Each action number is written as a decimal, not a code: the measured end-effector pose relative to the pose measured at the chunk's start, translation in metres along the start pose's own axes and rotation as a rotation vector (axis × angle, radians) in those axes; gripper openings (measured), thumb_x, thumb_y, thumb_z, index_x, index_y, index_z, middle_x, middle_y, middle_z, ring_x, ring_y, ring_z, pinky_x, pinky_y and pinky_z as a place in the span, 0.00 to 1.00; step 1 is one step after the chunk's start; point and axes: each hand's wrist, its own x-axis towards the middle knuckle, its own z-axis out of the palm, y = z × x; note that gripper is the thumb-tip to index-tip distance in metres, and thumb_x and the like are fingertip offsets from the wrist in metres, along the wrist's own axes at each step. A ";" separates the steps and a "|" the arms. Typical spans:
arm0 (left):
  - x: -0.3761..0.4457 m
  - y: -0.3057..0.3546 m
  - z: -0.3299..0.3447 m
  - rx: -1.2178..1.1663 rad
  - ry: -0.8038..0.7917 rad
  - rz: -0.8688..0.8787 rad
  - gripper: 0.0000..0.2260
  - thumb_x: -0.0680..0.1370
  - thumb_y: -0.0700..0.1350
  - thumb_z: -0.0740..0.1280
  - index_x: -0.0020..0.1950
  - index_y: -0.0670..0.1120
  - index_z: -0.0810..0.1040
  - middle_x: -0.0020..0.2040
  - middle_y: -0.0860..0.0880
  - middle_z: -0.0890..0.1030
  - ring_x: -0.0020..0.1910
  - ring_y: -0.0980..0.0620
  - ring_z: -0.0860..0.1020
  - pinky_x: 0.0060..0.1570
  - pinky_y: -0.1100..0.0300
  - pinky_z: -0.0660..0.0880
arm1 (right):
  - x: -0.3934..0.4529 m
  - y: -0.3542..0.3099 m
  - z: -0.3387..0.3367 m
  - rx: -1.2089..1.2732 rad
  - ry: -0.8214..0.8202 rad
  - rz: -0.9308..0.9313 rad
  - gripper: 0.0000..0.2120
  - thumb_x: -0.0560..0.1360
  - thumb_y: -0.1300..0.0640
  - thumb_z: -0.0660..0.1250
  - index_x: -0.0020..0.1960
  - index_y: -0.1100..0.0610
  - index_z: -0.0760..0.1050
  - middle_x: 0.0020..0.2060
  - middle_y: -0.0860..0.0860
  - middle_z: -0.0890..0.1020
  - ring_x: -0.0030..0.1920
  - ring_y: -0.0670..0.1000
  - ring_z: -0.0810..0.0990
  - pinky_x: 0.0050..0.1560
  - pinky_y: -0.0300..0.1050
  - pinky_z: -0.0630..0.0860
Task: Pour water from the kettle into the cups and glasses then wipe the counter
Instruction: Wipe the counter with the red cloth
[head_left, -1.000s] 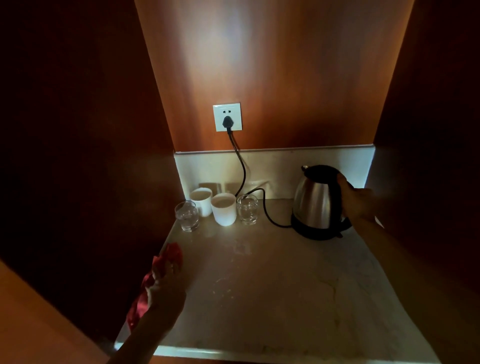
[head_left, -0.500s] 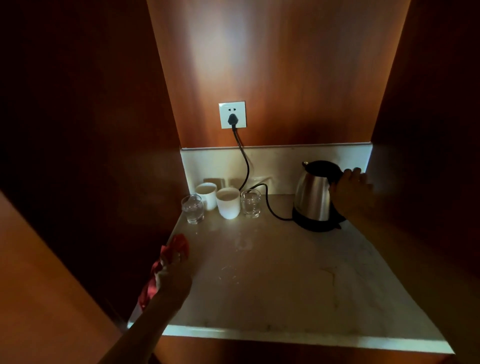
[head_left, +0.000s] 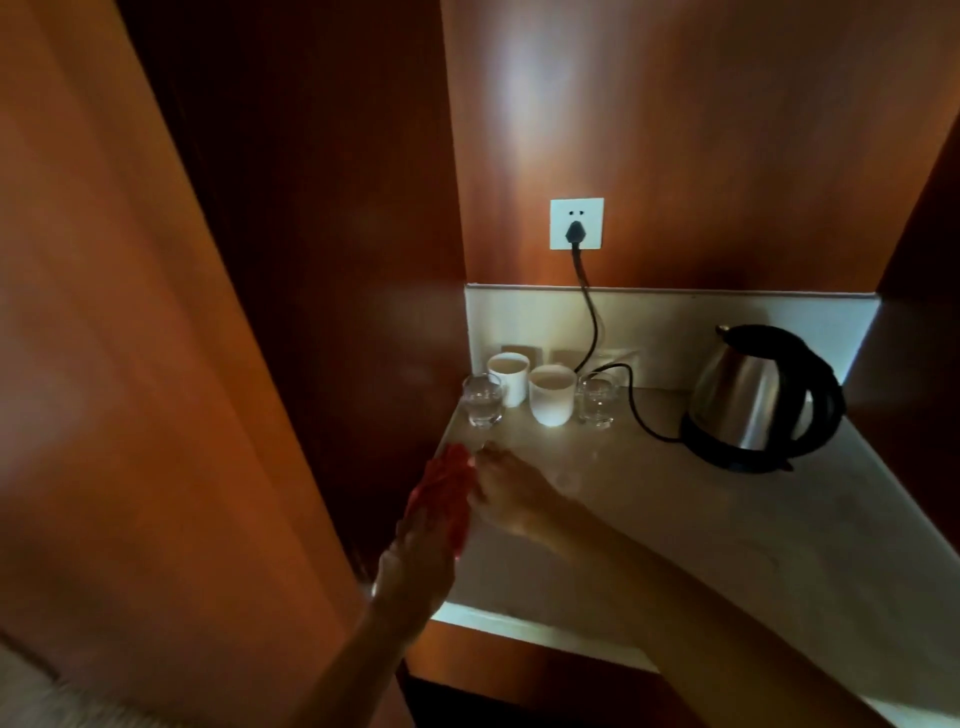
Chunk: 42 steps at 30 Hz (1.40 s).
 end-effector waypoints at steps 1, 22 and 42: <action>0.002 0.001 0.003 -0.025 0.044 0.086 0.22 0.77 0.42 0.70 0.71 0.48 0.74 0.69 0.46 0.76 0.67 0.46 0.77 0.61 0.53 0.79 | 0.006 -0.010 0.008 0.015 -0.037 -0.013 0.24 0.82 0.55 0.62 0.75 0.63 0.66 0.74 0.61 0.70 0.71 0.62 0.73 0.67 0.56 0.73; 0.024 0.002 0.029 -0.006 -0.180 0.037 0.41 0.73 0.64 0.34 0.82 0.49 0.56 0.82 0.49 0.54 0.82 0.47 0.48 0.79 0.50 0.47 | -0.053 0.084 0.065 -0.048 0.175 -0.171 0.28 0.87 0.47 0.52 0.84 0.43 0.47 0.84 0.42 0.53 0.82 0.43 0.53 0.80 0.49 0.58; 0.019 -0.008 0.040 -0.048 0.149 0.076 0.31 0.75 0.64 0.52 0.68 0.50 0.80 0.69 0.49 0.79 0.70 0.44 0.74 0.67 0.48 0.72 | -0.045 0.095 0.074 -0.014 0.297 -0.243 0.25 0.80 0.54 0.62 0.75 0.61 0.73 0.77 0.59 0.70 0.78 0.58 0.66 0.79 0.55 0.62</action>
